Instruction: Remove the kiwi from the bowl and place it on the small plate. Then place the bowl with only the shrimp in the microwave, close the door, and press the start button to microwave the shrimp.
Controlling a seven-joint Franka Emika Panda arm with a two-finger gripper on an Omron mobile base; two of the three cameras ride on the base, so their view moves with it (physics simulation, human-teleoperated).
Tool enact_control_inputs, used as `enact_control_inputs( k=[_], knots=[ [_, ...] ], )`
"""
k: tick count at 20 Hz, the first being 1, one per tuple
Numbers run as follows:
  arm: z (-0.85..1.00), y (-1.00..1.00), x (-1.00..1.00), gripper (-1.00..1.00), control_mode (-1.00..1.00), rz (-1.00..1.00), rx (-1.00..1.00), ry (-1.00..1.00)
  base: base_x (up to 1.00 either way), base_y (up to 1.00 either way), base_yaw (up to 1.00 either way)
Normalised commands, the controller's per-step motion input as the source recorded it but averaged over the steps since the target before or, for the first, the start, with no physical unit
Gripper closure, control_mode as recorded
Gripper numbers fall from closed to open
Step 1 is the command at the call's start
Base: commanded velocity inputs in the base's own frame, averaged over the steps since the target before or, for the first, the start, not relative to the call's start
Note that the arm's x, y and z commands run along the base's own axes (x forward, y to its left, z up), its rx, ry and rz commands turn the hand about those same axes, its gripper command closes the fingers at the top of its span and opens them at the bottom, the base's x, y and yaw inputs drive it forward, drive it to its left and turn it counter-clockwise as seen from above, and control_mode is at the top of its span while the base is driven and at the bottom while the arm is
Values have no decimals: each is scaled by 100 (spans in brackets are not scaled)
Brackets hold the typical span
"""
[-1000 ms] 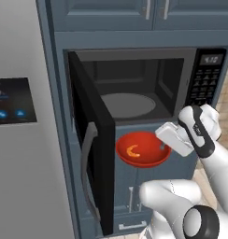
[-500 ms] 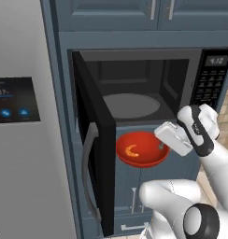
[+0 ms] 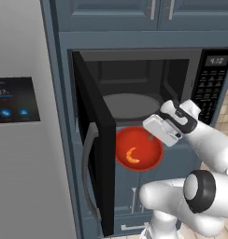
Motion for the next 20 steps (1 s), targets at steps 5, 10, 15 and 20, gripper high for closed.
enact_control_inputs(
  k=[5, 10, 15, 20],
  knots=[
    [28, -1, -13, 100, -100, 0, 0, -8, 0, 0, 0],
    [16, -25, -98, 100, -100, 0, 8, -20, 0, 0, 0],
    [68, 0, -12, 100, -100, -2, 1, -5, 0, 0, 0],
    [92, 0, 26, 100, -100, -11, 1, 0, 0, 0, 0]
  ],
)
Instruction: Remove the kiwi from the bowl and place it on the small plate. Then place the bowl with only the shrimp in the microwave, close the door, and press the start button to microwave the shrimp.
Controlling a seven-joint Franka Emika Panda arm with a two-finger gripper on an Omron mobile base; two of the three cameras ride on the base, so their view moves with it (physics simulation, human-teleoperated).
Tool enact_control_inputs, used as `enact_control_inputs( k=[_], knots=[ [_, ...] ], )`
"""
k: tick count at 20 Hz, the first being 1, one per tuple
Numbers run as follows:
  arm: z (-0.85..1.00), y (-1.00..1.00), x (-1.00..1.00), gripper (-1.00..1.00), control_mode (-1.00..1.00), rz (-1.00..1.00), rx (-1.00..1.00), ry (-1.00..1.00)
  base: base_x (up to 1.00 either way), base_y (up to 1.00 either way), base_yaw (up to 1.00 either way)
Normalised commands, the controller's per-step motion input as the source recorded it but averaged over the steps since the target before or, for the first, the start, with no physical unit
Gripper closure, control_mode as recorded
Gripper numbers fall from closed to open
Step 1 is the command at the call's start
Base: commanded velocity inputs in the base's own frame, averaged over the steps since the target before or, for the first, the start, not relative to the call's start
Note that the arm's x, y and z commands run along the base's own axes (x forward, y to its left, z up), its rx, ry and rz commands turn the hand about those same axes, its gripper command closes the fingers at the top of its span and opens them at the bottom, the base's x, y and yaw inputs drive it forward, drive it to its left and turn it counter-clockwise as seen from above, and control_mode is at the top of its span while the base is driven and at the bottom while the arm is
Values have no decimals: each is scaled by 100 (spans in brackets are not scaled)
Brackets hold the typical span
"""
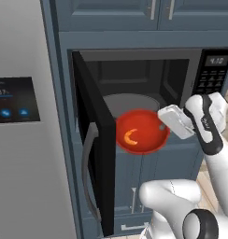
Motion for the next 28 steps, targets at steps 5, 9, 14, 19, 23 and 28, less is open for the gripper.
enact_control_inputs(
  k=[5, 9, 14, 19, 23, 28],
  knots=[
    [63, 1, 44, 100, -100, -23, 4, 0, 0, 0, 0],
    [9, 0, 45, 100, -100, -34, 8, 3, 0, 0, 0],
    [-12, 0, 40, 100, -100, -40, 12, 5, 0, 0, 0],
    [-1, 5, 43, 100, -100, -36, 16, 17, 0, 0, 0],
    [-3, 1, 47, 100, -100, -24, 18, 20, 0, 0, 0],
    [-23, 3, 55, 100, -100, -11, 10, 14, 0, 0, 0]
  ],
)
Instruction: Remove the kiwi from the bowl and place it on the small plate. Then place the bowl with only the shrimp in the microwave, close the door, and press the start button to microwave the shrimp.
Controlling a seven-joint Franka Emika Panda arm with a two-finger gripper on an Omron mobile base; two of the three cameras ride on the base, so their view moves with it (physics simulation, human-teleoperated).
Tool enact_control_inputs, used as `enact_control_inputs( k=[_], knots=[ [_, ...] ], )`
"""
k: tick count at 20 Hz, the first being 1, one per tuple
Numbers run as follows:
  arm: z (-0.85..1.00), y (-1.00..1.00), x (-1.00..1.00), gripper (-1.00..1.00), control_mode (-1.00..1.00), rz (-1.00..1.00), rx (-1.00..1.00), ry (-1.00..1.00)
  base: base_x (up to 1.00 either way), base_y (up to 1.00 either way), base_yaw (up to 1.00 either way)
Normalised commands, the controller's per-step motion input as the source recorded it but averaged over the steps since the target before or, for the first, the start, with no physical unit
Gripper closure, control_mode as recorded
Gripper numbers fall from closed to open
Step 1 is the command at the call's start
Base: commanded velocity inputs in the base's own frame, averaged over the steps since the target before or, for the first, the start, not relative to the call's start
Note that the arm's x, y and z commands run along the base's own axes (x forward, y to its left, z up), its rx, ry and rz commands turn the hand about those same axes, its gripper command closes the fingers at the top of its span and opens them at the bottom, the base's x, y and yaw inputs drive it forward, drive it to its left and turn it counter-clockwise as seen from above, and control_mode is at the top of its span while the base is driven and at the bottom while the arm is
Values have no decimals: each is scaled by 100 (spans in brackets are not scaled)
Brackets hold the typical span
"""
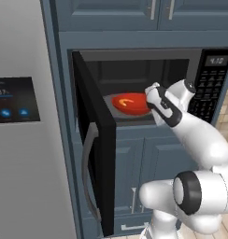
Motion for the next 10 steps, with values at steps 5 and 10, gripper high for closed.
enact_control_inputs(
  k=[5, 10],
  knots=[
    [-41, 7, 70, 100, -100, 0, 4, 4, 0, 0, 0],
    [-21, 3, 33, 100, -100, 1, 1, 0, 0, 0, 0]
  ],
)
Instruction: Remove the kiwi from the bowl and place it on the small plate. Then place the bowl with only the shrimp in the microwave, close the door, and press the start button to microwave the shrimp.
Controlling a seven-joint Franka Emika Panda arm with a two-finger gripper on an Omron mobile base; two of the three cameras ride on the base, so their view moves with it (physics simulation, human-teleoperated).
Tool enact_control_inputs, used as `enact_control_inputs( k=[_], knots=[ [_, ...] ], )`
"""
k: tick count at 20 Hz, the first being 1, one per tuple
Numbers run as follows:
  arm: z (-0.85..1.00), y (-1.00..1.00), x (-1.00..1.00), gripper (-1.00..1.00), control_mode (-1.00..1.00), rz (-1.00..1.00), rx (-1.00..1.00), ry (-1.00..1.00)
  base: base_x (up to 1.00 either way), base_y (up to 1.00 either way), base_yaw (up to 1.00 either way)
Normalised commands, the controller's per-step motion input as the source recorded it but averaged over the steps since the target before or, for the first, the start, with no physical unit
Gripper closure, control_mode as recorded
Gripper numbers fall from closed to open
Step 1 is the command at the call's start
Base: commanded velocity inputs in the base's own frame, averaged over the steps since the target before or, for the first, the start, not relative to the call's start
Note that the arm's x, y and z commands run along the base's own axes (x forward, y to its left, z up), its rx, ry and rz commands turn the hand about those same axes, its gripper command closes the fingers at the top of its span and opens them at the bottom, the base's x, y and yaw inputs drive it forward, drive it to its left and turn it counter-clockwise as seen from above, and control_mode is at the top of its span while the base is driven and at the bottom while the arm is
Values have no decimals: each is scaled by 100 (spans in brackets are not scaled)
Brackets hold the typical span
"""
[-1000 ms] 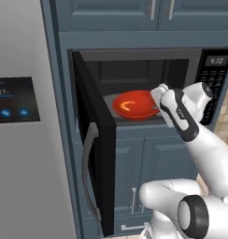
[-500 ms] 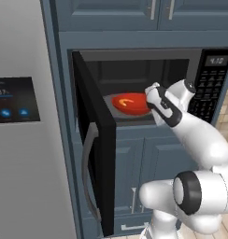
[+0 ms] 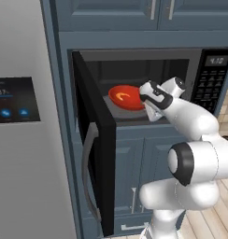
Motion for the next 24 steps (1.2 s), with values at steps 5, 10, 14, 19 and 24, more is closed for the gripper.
enact_control_inputs(
  k=[5, 10, 14, 19, 24],
  knots=[
    [10, 0, -36, -100, -100, 3, 1, -14, 0, 0, 0],
    [49, 1, -78, -100, -100, 0, 0, -24, 0, 0, 0],
    [69, 7, -85, -100, -100, 0, -2, -24, 0, 0, 0],
    [3, 4, -25, -100, -100, 0, -4, -2, 0, 0, 0],
    [35, -4, -85, -100, -100, 10, -10, -25, 0, 0, 0]
  ],
)
